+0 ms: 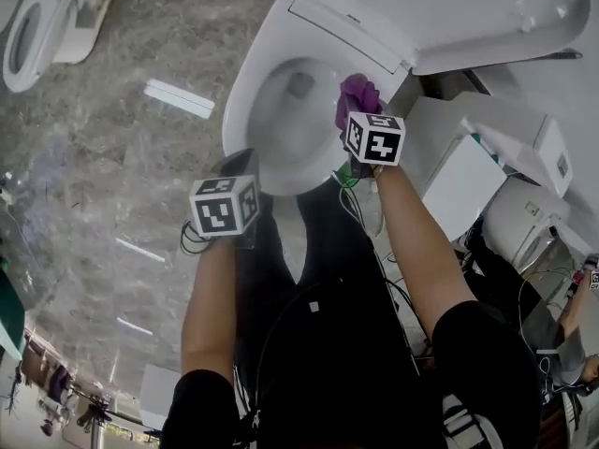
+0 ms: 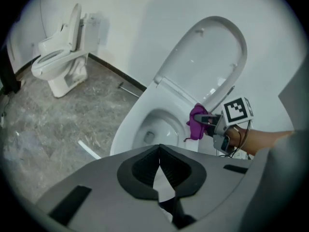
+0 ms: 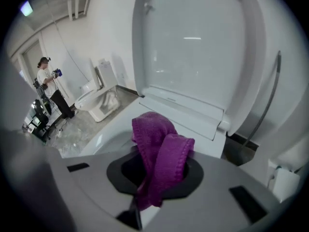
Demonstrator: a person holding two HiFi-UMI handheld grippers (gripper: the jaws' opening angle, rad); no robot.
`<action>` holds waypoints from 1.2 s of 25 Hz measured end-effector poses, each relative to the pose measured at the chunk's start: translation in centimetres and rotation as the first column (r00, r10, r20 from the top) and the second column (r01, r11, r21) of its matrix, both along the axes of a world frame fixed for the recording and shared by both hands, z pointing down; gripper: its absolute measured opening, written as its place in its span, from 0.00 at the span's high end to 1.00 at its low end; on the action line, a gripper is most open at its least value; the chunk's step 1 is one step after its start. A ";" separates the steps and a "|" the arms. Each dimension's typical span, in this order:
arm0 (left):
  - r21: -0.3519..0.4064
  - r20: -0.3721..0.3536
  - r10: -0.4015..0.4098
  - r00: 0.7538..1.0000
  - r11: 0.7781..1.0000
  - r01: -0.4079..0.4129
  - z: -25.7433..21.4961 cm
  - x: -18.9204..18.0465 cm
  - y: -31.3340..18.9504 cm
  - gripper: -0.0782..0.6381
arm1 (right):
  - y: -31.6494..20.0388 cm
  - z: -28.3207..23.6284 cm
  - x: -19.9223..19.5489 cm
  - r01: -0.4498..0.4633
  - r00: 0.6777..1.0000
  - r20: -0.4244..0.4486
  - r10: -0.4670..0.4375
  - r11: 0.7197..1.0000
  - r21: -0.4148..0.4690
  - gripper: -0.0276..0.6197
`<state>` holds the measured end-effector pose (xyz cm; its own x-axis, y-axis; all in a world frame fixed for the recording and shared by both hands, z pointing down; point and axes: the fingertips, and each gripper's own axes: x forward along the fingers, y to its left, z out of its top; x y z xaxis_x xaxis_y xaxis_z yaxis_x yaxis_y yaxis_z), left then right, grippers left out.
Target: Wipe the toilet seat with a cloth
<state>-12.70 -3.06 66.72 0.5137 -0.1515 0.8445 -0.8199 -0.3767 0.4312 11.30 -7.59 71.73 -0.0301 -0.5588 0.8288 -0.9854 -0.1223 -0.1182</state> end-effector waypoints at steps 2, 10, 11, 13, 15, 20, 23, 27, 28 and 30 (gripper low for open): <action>0.061 -0.003 -0.009 1.000 0.998 0.009 -2.9 0.2 -1.4 0.88 | 0.1 -4.1 -0.8 0.014 1.000 -0.006 -0.014 0.997 0.077 0.87; 0.243 -0.039 -0.070 0.997 0.967 0.078 -17.3 3.4 -2.4 0.88 | 3.1 -22.5 -0.7 0.004 1.000 0.004 -0.006 0.946 0.324 0.87; 0.280 -0.047 -0.078 0.996 0.956 0.088 -19.4 3.9 -3.3 0.88 | 2.5 -24.7 -0.4 0.003 1.000 0.005 -0.005 0.933 0.359 0.87; 0.349 -0.068 -0.092 0.993 0.931 0.110 -23.8 5.2 -4.7 0.88 | 1.5 -29.0 0.3 0.012 1.000 0.003 -0.015 0.906 0.424 0.87; 0.377 -0.091 -0.102 0.991 0.917 0.129 -27.9 6.2 -4.0 0.88 | 2.5 -33.2 0.7 0.014 1.000 0.012 -0.022 0.890 0.456 0.87; 0.449 -0.127 -0.103 0.987 0.881 0.150 -37.2 7.5 -2.9 0.88 | 3.8 -44.4 1.1 0.012 0.998 0.049 -0.049 0.819 0.574 0.87; 0.494 -0.137 -0.113 0.984 0.853 0.167 -41.6 7.9 -3.6 0.88 | 3.1 -49.7 1.4 0.048 0.996 0.023 -0.082 0.761 0.647 0.87; 0.568 -0.146 -0.116 0.982 0.803 0.179 -46.3 7.9 -5.0 0.88 | 1.4 -54.3 1.0 0.064 0.992 0.028 -0.119 0.700 0.711 0.87; 0.584 -0.146 -0.114 0.983 0.792 0.178 -47.3 8.0 -5.2 0.88 | 1.1 -55.2 0.9 0.064 0.991 0.033 -0.127 0.689 0.722 0.87; 0.622 -0.135 -0.105 0.985 0.765 0.167 -49.1 8.3 -5.5 0.88 | 0.6 -57.0 0.8 0.068 0.990 0.031 -0.137 0.663 0.745 0.87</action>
<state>-4.42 -8.57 17.57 0.5127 -0.7068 0.4874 -0.8544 -0.4758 0.2088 12.08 -7.01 14.71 -0.1696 -0.9763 0.1344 -0.9695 0.1409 -0.2004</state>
